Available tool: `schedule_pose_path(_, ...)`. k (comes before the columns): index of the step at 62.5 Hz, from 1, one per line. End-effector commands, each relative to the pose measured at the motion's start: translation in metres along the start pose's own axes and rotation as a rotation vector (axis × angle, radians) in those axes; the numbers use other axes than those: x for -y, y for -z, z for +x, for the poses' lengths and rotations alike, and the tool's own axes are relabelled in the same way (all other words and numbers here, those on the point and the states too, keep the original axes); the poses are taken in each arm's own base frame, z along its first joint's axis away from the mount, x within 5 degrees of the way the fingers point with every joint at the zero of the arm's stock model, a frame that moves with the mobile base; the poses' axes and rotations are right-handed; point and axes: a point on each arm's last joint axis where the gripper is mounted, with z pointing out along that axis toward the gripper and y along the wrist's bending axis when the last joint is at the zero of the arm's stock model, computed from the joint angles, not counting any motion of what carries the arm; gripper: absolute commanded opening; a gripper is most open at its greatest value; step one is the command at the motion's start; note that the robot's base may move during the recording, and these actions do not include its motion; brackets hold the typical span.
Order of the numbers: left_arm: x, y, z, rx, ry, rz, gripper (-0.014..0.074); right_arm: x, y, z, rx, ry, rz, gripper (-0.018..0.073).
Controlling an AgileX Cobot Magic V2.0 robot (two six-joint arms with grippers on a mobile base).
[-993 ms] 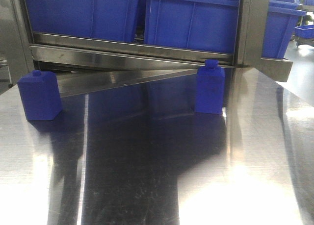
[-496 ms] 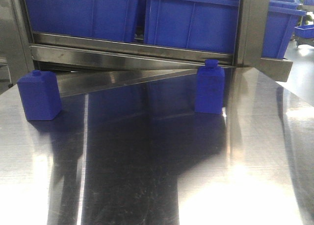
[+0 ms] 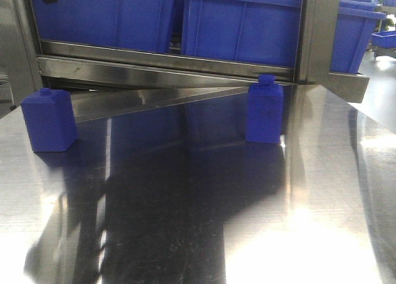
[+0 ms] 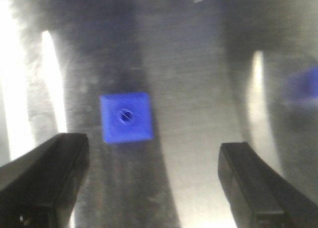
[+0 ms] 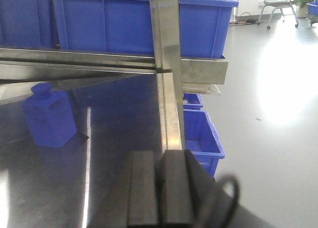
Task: Pick and sort blue part to right shelf
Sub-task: 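Lower the left gripper over the nearer blue part and close on it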
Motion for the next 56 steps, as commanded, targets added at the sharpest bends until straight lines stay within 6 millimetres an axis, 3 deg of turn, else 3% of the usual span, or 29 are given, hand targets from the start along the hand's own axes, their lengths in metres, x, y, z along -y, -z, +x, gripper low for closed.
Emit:
schedule_pose_path(1,0.005,0.005,-0.014,0.036,0.015,0.003,0.0589,-0.002,0.004,-0.017,0.139,0.004,-0.013,0.0038)
schedule_pose_path(27,-0.005,-0.087,-0.013,-0.223,0.024,-0.110,0.0589,-0.002,0.004,-0.017,0.139,0.004,-0.013,0.0038)
schedule_pose_path(42,-0.008,-0.116,-0.010,-0.284,0.019,-0.137,0.0589,-0.002,0.004,-0.017,0.139,0.004,-0.013,0.0038)
schedule_pose_path(56,-0.008,-0.124,-0.009,-0.305,0.027,-0.130,0.0581,-0.002,0.004,-0.017,0.139,0.004,-0.013,0.0038)
